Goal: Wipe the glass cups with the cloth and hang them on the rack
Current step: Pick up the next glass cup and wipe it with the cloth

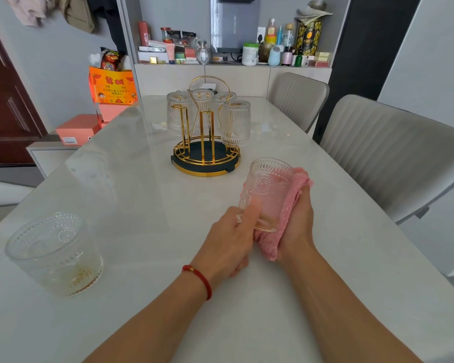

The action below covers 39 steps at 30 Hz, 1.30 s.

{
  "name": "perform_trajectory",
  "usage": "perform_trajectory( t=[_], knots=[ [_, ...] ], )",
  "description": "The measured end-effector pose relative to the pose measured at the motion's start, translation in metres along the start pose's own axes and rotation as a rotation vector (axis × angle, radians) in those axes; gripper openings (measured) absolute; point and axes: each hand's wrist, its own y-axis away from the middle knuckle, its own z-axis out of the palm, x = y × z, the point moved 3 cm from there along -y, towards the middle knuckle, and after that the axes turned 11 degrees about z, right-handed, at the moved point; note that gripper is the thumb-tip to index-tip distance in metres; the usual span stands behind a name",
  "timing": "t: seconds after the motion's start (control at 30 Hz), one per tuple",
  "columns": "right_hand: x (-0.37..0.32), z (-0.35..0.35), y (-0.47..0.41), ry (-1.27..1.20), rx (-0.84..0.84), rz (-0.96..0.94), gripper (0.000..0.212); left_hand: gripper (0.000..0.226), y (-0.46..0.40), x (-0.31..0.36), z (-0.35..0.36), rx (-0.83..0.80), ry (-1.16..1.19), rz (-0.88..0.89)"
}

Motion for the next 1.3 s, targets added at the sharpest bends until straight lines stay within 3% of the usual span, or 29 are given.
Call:
perform_trajectory(
  t=[0.07, 0.17, 0.3, 0.37, 0.47, 0.57, 0.7, 0.8, 0.87, 0.93, 1.1, 1.23, 1.3],
  knots=[
    [-0.002, -0.004, 0.0, -0.01, 0.014, -0.031, 0.068, 0.051, 0.001, 0.003, 0.0, -0.021, -0.023, 0.05],
    [0.001, -0.001, -0.002, -0.021, -0.061, 0.018, 0.08, 0.05, -0.002, 0.0, 0.0, -0.007, -0.01, 0.042],
    [0.004, 0.004, -0.002, -0.036, -0.19, 0.143, 0.102, 0.066, 0.004, 0.001, 0.0, -0.172, 0.258, -0.217],
    [0.008, 0.005, -0.003, -0.062, -0.182, 0.171, 0.097, 0.074, 0.007, 0.005, -0.001, -0.205, 0.276, -0.264],
    [0.007, 0.002, -0.006, -0.061, -0.035, 0.084, 0.085, 0.067, 0.0, 0.002, -0.005, -0.038, 0.047, -0.132],
    [-0.002, 0.001, -0.003, 0.056, 0.086, -0.087, 0.054, 0.048, -0.004, -0.003, -0.006, 0.037, -0.105, 0.013],
    [0.003, 0.001, -0.001, 0.063, 0.075, -0.072, 0.055, 0.048, -0.002, -0.004, -0.005, 0.011, -0.014, 0.005],
    [0.009, 0.003, -0.003, -0.051, -0.041, 0.069, 0.086, 0.062, 0.003, 0.004, -0.005, -0.141, 0.153, -0.143],
    [0.012, 0.003, -0.005, -0.07, -0.062, 0.111, 0.091, 0.068, 0.004, 0.006, -0.003, -0.197, 0.165, -0.219],
    [0.01, 0.004, -0.005, -0.08, -0.039, 0.09, 0.088, 0.067, 0.002, 0.005, -0.001, -0.139, 0.124, -0.194],
    [-0.001, 0.007, 0.01, 0.001, 0.052, -0.066, 0.058, 0.046, -0.004, -0.004, 0.002, 0.025, -0.029, 0.04],
    [0.004, 0.009, 0.01, -0.066, 0.019, -0.009, 0.073, 0.068, -0.001, -0.005, 0.0, -0.173, 0.292, -0.252],
    [0.01, 0.009, 0.004, -0.087, 0.013, 0.025, 0.086, 0.075, 0.002, -0.003, 0.0, -0.254, 0.35, -0.318]
  ],
)
